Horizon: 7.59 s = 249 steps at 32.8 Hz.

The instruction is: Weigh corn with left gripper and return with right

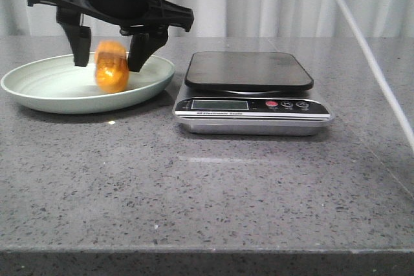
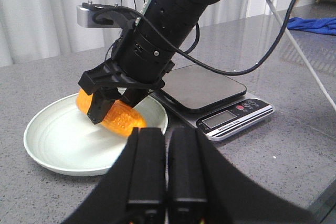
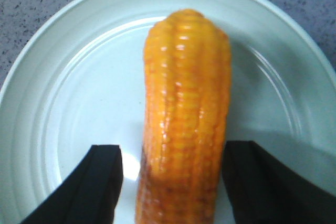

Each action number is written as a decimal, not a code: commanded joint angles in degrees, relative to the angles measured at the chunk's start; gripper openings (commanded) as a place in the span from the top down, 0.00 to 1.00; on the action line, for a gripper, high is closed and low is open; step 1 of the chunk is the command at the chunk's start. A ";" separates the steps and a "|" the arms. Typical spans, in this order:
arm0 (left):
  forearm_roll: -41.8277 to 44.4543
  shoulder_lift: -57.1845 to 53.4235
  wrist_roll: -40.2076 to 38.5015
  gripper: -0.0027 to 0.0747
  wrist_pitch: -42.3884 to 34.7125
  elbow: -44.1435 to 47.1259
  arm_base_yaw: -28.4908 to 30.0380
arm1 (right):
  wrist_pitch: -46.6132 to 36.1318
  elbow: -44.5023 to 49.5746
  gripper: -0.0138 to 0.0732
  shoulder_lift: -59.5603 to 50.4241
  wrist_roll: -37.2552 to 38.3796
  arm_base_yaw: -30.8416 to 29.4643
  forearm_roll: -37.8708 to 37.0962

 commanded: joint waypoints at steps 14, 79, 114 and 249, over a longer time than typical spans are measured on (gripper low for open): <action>-0.23 0.58 -0.05 0.80 -4.35 -1.51 -0.37 | 3.54 -2.06 0.24 -11.84 -6.60 -4.75 -1.77; -0.23 0.48 -0.05 0.80 -4.35 -1.51 -0.37 | -33.47 96.39 0.69 -122.77 -27.20 -24.48 0.96; -6.64 -9.64 -0.05 0.80 -9.29 11.13 30.92 | -32.23 97.95 0.69 -122.77 -27.20 -24.48 0.96; -9.06 -12.05 4.46 0.80 -23.88 21.77 39.09 | -55.83 115.46 0.69 -123.20 -32.97 -46.85 7.41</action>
